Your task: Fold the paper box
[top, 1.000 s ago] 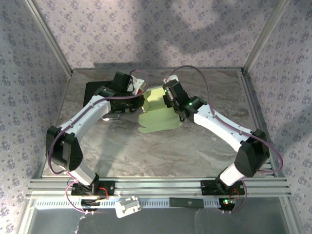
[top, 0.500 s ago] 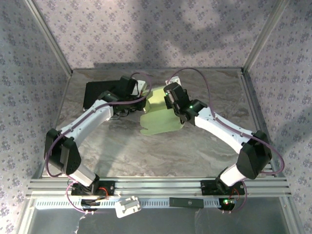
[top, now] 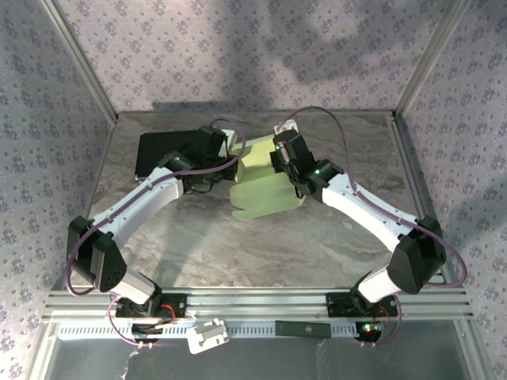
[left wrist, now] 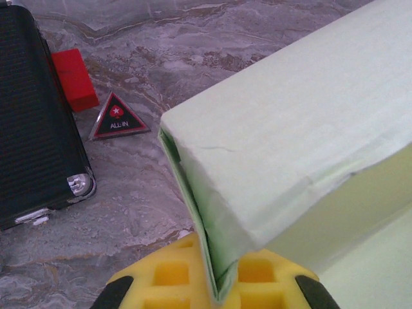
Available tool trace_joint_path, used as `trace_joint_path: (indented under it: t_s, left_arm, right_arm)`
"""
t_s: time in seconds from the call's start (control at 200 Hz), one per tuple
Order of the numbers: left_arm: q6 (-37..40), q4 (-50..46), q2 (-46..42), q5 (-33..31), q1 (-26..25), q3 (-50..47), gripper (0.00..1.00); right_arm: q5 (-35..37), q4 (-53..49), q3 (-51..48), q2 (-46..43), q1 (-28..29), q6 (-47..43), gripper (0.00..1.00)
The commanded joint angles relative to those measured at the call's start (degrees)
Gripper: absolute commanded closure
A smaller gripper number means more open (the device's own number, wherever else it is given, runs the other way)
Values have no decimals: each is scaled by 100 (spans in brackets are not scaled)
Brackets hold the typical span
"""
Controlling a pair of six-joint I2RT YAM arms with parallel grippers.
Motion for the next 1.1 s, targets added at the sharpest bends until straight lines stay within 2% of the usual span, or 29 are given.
trace_joint_path:
  t_s: [0.0,0.14,0.52,0.555,0.695,0.745,0.84,0.999,1.084,1.094]
  left_arm:
    - [-10,-289,-65,-52,-44,255,100]
    - [-12,-318,-59,-34,-50,268,100]
    - [17,-344,-4,-8,-69,320,100]
    - [25,-347,2,-8,-69,323,100]
    - [25,-345,-7,-8,-75,325,100]
    - [26,-340,-12,-8,-75,331,100]
    - [16,-353,-8,-28,-78,326,100]
    - [-10,-374,4,-56,-98,360,100]
    - [-27,-388,4,-80,-98,360,100]
    - [-27,-393,10,-92,-98,367,100]
  right_arm:
    - [-75,-18,274,-97,-135,96,84]
    - [-118,-18,298,-96,-203,55,82]
    - [102,15,351,3,-222,-16,67]
    - [98,30,353,11,-232,-21,69]
    - [107,0,403,71,-225,-38,86]
    - [179,-15,403,94,-212,-42,88]
    - [460,-27,382,116,-112,-57,100]
    - [1359,-251,513,282,178,-90,100]
    - [1287,-281,500,265,216,-88,100]
    - [1249,-280,494,250,219,-84,98]
